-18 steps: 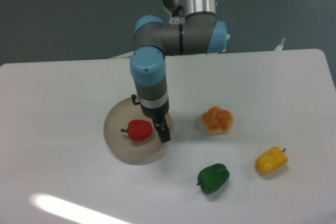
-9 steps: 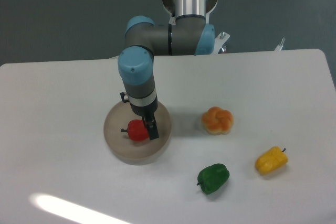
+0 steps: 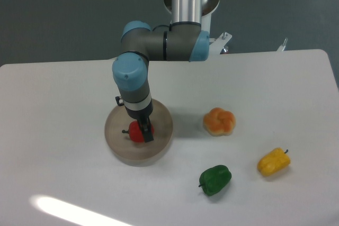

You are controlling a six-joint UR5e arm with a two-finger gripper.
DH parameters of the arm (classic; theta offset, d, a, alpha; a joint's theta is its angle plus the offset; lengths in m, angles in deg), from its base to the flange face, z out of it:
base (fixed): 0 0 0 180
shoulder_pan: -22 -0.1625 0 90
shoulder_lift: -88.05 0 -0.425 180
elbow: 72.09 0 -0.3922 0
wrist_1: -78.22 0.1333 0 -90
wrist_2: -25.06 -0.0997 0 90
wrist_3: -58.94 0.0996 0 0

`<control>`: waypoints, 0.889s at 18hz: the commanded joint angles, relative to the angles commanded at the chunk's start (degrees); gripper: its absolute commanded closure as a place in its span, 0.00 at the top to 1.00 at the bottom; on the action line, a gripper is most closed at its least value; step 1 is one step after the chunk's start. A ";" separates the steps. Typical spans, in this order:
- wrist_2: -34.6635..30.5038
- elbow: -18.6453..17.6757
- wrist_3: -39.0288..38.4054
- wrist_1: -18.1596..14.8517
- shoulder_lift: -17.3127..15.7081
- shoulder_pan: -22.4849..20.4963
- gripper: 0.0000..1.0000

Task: Pick up the red pepper from the plate
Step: 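Lower the open gripper around the red pepper on the plate, then close the gripper on the red pepper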

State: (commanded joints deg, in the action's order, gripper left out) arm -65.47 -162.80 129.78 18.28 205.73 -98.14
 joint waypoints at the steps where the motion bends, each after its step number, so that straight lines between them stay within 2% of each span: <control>1: 0.00 0.00 0.17 0.17 0.44 0.09 1.00; 5: 0.09 0.00 0.26 1.41 1.40 0.53 1.00; 15: 0.44 0.09 0.62 1.41 2.20 0.88 1.00; 16: 0.44 0.17 0.53 1.41 2.20 0.88 0.96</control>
State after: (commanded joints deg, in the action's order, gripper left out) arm -65.03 -162.62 130.31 19.68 207.93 -97.26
